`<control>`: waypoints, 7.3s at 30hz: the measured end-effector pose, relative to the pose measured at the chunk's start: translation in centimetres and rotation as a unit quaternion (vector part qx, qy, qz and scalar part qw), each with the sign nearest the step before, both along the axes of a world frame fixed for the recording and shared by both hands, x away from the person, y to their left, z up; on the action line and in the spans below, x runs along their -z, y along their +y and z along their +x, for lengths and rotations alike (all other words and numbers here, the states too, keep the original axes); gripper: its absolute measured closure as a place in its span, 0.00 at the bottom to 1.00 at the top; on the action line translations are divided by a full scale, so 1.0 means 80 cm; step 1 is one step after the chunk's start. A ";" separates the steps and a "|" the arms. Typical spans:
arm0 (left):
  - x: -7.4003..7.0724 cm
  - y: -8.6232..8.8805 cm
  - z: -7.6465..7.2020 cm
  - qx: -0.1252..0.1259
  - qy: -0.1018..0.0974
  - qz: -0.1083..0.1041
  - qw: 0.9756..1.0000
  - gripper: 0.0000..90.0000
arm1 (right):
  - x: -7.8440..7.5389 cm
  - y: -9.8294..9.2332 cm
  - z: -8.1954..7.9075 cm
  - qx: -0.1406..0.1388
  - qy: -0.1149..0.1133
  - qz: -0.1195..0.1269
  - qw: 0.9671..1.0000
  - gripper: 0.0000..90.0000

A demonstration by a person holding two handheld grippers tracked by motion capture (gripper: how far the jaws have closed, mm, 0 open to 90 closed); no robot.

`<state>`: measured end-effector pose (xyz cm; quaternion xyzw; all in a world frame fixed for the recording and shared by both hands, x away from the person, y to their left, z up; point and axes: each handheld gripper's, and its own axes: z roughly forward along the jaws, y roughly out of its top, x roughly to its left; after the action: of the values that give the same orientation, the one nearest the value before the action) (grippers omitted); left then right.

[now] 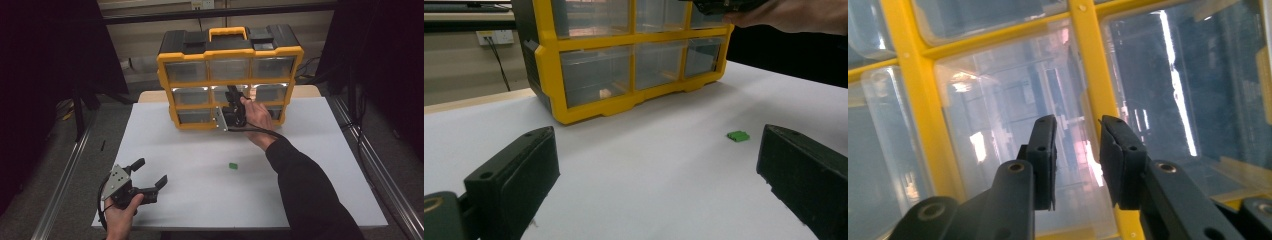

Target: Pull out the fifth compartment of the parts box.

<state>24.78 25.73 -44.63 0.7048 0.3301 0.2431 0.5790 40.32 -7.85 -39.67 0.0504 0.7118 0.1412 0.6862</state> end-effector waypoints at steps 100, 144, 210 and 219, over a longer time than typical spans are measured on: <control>-0.001 0.000 0.000 -0.001 -0.010 0.010 1.000 0.04 | 0.004 -0.005 -0.037 -0.018 -0.046 -0.055 0.997 0.87; -0.001 0.000 0.000 0.000 -0.010 0.008 1.000 0.04 | 0.014 -0.009 -0.071 -0.035 -0.062 -0.052 0.996 0.86; -0.001 0.001 0.000 -0.003 -0.008 0.011 1.000 0.04 | 0.019 -0.003 -0.114 -0.066 -0.074 -0.046 0.994 0.86; -0.001 0.001 0.000 -0.004 -0.008 0.011 1.000 0.04 | 0.018 -0.010 -0.112 -0.062 -0.074 -0.041 0.994 0.86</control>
<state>24.78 25.79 -44.57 0.7080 0.3253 0.2548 0.5727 31.36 -8.63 -41.07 -0.0327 0.6661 0.1570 0.7284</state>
